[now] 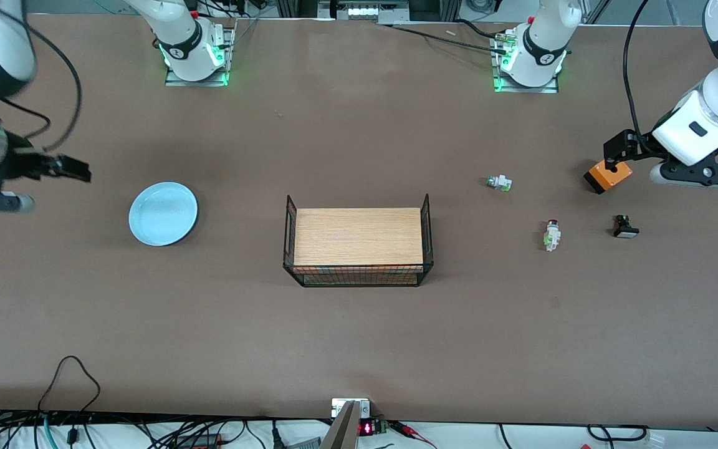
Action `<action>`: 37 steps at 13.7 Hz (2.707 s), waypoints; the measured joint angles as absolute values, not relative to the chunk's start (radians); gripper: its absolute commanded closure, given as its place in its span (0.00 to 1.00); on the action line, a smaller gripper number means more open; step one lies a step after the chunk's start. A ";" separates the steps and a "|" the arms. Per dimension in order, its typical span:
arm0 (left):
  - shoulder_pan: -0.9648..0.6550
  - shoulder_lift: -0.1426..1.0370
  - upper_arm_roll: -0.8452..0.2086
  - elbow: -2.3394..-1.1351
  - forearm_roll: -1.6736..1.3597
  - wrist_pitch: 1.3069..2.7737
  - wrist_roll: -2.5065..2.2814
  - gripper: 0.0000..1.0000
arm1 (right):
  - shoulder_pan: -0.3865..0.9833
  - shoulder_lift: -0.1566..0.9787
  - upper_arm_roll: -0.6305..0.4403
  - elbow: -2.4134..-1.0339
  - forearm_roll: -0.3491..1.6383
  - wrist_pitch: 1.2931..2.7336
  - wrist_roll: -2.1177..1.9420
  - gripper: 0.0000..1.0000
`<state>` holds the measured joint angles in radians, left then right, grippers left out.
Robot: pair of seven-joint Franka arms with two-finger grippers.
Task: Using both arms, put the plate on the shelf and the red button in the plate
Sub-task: 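Move the right gripper toward the light-blue plate, then lower the right gripper and grasp the plate rim, then lift the plate with the right gripper and carry it toward the wooden tray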
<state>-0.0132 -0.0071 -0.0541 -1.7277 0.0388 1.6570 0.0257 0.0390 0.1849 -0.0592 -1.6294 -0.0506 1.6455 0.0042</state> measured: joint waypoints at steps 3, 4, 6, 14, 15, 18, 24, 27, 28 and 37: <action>-0.013 -0.007 -0.054 -1.728 0.039 1.657 0.026 0.00 | 0.037 0.247 -0.069 -1.686 -0.061 1.768 0.014 0.00; -0.013 -0.007 -0.054 -1.728 0.039 1.657 0.026 0.00 | 0.034 0.257 -0.072 -1.725 -0.070 1.818 0.020 0.00; -0.013 -0.007 -0.054 -1.728 0.039 1.657 0.026 0.00 | 0.018 0.269 -0.075 -1.824 -0.077 1.940 0.026 0.00; -0.013 -0.007 -0.054 -1.728 0.039 1.657 0.027 0.00 | -0.085 0.287 -0.080 -2.220 -0.081 2.452 0.002 0.00; -0.013 -0.007 -0.054 -1.728 0.039 1.657 0.027 0.00 | -0.092 0.293 -0.080 -2.238 -0.081 2.472 -0.002 0.00; -0.013 -0.007 -0.054 -1.728 0.039 1.657 0.027 0.00 | -0.094 0.334 -0.078 -2.251 -0.081 2.504 -0.013 0.18; -0.013 -0.007 -0.054 -1.728 0.039 1.657 0.027 0.00 | -0.107 0.389 -0.078 -2.251 -0.081 2.544 -0.090 1.00; -0.013 -0.007 -0.054 -1.728 0.039 1.656 0.027 0.00 | -0.106 0.389 -0.072 -2.251 -0.081 2.542 -0.092 1.00; -0.013 -0.007 -0.054 -1.728 0.039 1.656 0.027 0.00 | -0.106 0.384 -0.069 -2.251 -0.081 2.539 -0.092 1.00; -0.013 -0.007 -0.054 -1.728 0.039 1.656 0.027 0.00 | -0.106 0.287 -0.032 -2.099 -0.060 2.236 -0.092 1.00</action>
